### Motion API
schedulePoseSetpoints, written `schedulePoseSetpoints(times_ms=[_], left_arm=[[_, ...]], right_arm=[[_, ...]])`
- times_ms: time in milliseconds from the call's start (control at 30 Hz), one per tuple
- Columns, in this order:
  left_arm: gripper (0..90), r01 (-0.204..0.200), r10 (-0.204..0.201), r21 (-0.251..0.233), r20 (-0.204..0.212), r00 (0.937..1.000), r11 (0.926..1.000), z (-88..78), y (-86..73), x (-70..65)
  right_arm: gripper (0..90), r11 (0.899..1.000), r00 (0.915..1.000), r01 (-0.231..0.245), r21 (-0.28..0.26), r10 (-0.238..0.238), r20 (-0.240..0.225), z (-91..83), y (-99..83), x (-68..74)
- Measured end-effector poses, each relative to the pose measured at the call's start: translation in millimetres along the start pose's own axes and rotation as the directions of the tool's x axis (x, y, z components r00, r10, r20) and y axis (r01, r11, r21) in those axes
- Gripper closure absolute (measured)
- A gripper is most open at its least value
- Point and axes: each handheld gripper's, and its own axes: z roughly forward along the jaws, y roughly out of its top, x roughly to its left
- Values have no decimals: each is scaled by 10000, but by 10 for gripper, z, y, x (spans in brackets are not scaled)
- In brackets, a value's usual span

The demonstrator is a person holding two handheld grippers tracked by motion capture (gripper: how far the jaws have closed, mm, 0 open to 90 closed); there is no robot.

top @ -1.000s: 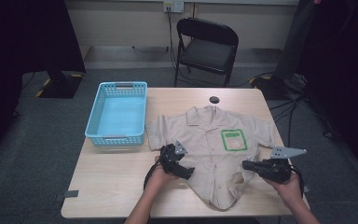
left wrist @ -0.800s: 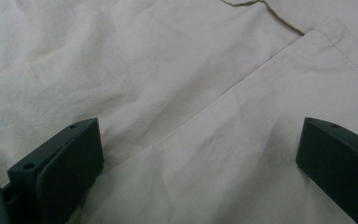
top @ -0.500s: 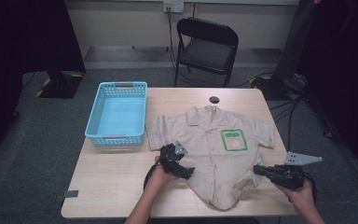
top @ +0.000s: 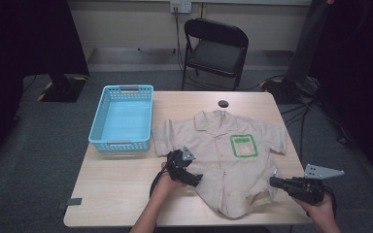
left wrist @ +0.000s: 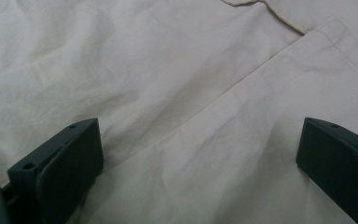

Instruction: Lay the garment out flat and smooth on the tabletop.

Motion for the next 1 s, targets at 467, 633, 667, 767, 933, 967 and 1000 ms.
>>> schedulePoseSetpoints(times_ms=[467,633,667,767,933,967,1000], left_arm=[[0,1,-1,0,0,10000,10000,0,0,0],[0,0,0,1,-1,10000,10000,0,0,0],[0,0,0,1,-1,10000,10000,0,0,0],[0,-1,1,2,0,10000,10000,0,0,0],[0,0,0,0,-1,10000,10000,0,0,0],[0,0,0,0,-1,10000,10000,0,0,0],[0,-1,1,1,-1,10000,10000,0,0,0]], right_arm=[[838,9998,9998,-171,122,169,118,-106,-147,-9],[838,9997,9996,-232,73,230,173,-150,-170,-8],[837,9997,9996,-238,80,237,175,-155,-173,-7],[833,9997,9995,-239,80,237,232,-177,-182,-7],[827,9996,9993,-247,110,244,298,-205,-192,-6],[825,9996,9992,-235,129,231,333,-209,-193,-5],[821,9996,9992,-202,174,195,355,-216,-195,-3]])
